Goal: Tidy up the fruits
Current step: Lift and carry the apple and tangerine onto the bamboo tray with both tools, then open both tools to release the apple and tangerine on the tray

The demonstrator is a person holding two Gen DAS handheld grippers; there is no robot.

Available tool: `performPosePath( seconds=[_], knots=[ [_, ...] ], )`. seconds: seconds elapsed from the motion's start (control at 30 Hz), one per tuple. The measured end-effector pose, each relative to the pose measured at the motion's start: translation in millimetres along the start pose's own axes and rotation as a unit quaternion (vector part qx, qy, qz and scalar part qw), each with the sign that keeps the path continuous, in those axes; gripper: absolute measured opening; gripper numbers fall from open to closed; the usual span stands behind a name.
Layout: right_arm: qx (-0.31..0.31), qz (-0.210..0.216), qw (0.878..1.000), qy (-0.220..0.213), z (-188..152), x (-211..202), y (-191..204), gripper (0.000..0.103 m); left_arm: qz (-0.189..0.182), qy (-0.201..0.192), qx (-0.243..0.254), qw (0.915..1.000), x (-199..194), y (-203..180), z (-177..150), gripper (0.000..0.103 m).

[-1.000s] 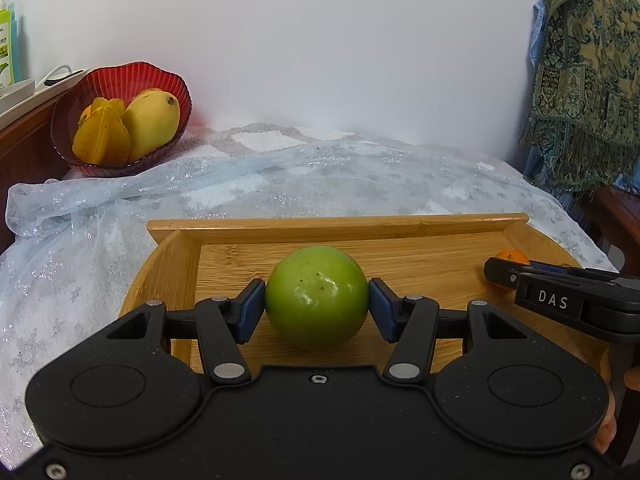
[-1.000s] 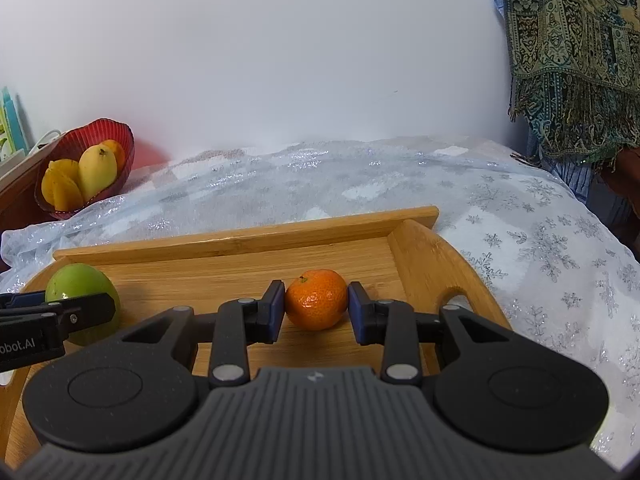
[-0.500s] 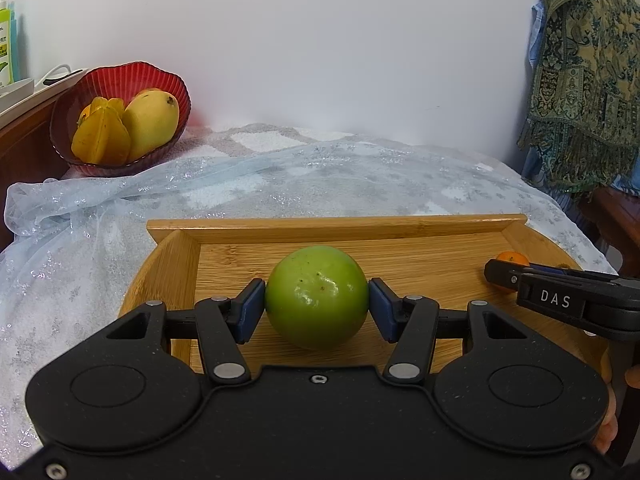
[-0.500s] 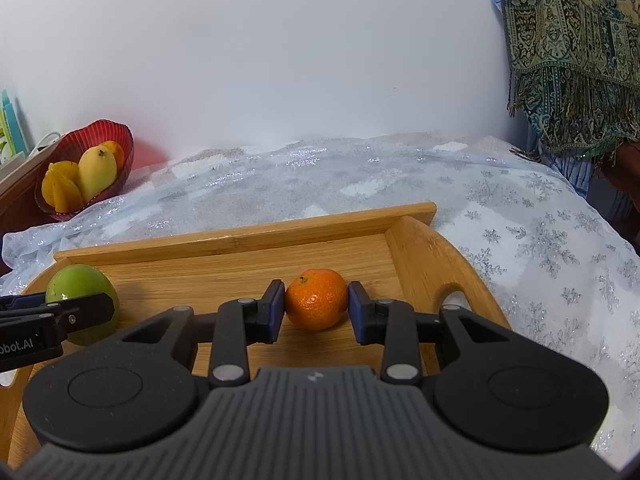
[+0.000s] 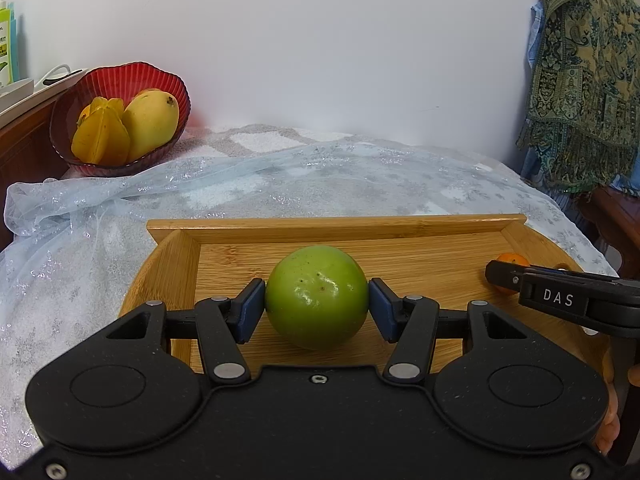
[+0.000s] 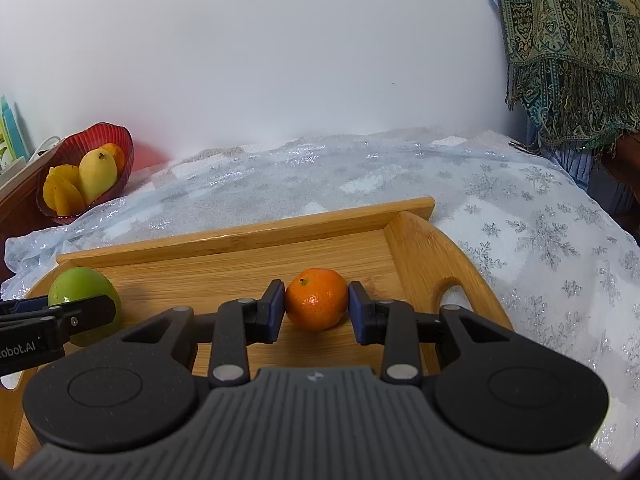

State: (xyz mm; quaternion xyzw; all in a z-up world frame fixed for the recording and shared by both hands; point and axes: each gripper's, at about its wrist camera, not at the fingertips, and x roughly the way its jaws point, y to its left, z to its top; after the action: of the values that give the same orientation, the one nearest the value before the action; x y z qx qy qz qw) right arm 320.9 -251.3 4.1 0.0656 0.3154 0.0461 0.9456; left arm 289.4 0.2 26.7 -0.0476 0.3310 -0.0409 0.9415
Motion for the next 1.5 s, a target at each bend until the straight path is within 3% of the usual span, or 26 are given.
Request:
performPosePath(
  seconds=[0.57,0.63,0.7,0.87,1.13,1.5],
  knots=[
    [0.005,0.001,1.000,0.005,-1,-1,-2,0.042,0.008,-0.011,0.010,0.9999,-3,-2,-4,0.057],
    [0.002,-0.001,1.000,0.004,-1,-1,-2,0.047,0.010,-0.013,0.011,0.9998,-3,-1,-5,0.060],
    [-0.004,-0.004,1.000,0.005,-1,-1,0,0.058,0.011,-0.012,0.009,0.9998,-3,0,-5,0.063],
    [-0.007,-0.003,1.000,0.003,-2,-2,1,0.062,0.018,-0.015,0.008,0.9997,-4,2,-5,0.072],
    [-0.004,-0.005,1.000,-0.002,-2,-4,2,0.078,0.013,-0.017,0.002,0.9998,-8,6,-5,0.083],
    [-0.037,-0.008,0.999,-0.028,-4,-30,14,0.088,0.003,-0.018,-0.001,0.9998,-20,7,-10,0.090]
  ],
)
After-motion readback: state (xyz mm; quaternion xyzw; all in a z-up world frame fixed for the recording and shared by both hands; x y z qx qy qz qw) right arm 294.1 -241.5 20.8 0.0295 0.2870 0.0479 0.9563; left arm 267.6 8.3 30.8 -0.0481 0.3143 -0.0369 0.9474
